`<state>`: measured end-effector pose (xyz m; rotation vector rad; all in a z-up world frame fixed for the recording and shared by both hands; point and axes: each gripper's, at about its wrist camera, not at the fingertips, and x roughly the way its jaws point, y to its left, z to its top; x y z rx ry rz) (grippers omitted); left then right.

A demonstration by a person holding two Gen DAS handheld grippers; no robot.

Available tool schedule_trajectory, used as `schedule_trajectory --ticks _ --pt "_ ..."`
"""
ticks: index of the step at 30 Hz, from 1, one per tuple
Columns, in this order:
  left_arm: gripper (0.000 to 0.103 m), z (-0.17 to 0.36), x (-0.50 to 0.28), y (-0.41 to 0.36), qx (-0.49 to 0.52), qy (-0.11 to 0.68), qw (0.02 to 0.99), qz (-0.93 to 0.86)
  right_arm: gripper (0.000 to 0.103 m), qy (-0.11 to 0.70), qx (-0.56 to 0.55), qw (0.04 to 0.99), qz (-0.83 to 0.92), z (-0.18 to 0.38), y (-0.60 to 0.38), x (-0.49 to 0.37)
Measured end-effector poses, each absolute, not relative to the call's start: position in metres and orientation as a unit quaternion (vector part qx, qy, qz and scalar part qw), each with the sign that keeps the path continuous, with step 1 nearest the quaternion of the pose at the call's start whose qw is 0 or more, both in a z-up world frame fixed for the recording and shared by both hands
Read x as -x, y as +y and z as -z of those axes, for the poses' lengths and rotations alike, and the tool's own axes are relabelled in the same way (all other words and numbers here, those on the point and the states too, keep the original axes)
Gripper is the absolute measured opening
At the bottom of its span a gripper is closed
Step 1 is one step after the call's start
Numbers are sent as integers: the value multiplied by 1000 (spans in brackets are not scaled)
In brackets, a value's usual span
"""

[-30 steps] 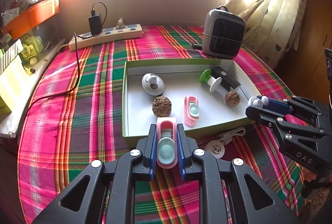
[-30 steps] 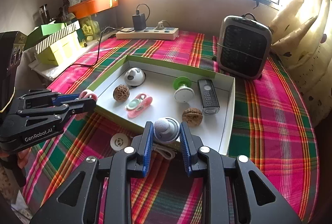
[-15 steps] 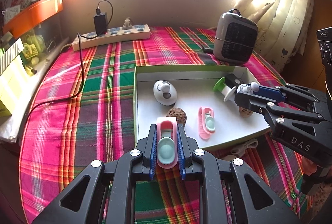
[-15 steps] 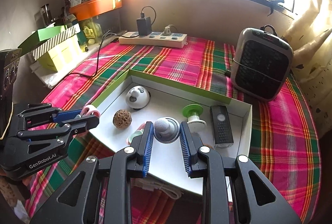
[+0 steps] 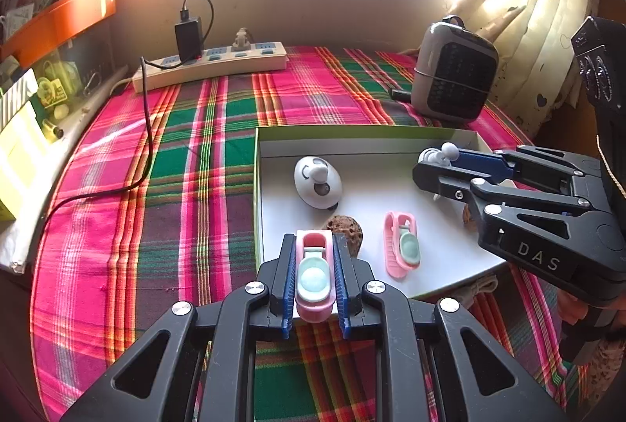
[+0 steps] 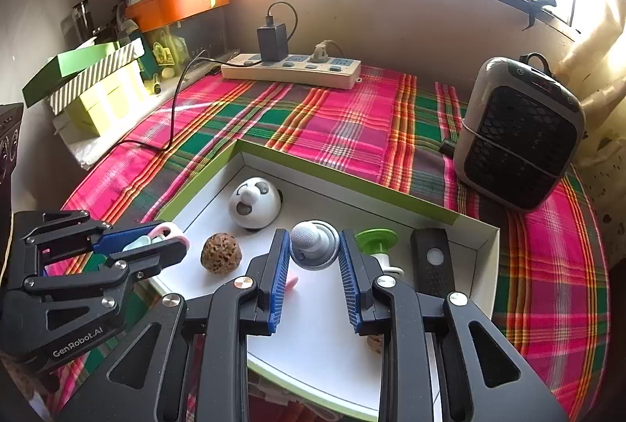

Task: Organize objects
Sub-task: 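Carry the held knob and pink holder over the white box, then lower the held knob and pink holder into the box interior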

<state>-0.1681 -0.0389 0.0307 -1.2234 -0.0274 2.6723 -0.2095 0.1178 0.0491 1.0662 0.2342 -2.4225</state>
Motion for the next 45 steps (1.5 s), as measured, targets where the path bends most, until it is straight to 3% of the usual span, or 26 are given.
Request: schedule_trajectory --ticks 45 --pt "16 -12 205 -27 421 13 104 -901 27 91 -438 236 863 -17 95 252"
